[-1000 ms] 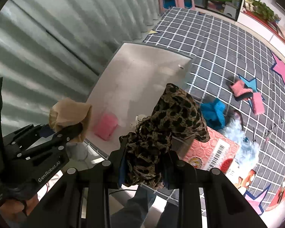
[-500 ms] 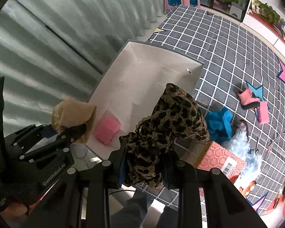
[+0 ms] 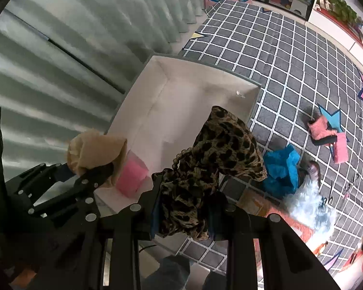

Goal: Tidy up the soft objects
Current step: 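Lower both tools into the white box and open them to drop hat and scarf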

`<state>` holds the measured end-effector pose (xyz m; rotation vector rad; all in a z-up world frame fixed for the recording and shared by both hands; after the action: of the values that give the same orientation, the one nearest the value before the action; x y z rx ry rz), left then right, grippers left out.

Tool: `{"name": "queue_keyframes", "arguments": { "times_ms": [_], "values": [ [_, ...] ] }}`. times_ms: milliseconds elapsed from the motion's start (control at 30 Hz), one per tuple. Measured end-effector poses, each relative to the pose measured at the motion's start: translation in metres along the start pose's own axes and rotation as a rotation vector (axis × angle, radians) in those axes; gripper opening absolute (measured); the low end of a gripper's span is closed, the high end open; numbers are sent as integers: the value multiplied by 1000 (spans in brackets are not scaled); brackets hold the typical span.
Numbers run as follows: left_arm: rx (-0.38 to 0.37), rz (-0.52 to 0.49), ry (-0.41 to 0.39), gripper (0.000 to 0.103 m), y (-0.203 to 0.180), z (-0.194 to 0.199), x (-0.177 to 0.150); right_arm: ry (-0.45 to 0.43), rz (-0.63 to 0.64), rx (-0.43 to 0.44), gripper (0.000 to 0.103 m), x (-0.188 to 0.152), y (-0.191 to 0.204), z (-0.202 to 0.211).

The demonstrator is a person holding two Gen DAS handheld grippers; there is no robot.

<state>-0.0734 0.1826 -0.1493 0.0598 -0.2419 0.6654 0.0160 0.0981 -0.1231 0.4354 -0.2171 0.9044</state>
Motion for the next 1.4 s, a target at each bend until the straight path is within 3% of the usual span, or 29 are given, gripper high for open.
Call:
{"name": "queue_keyframes", "arguments": {
  "times_ms": [467, 1133, 1233, 1300, 1367, 1400],
  "values": [
    [28, 7, 35, 37, -14, -36, 39, 13, -92, 26, 31, 40, -27, -26],
    [32, 43, 87, 38, -23, -59, 48, 53, -92, 53, 31, 55, -32, -49],
    [-5, 51, 87, 50, -23, -59, 47, 59, -91, 63, 31, 55, -31, -50],
    [-24, 57, 80, 70, -24, -57, 47, 55, -89, 63, 31, 55, -30, -50],
    [-29, 55, 71, 82, -25, -55, 46, 51, -94, 68, 33, 55, -30, -49],
    [-32, 56, 62, 82, -26, -53, 46, 48, -95, 69, 36, 56, -30, -48]
  ]
}}
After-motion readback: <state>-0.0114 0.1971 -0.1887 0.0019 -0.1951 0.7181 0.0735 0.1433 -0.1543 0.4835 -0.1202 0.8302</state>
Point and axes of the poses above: each gripper's, at about its wrist camera, not at the fingertips, and z roughly against the way its jaws point, y to its left, x to its top, the point moved 5 cm from there along -z, roughly the way its jaws point, and after that the axes turned 3 degrees about z, right-handed, at the moved point
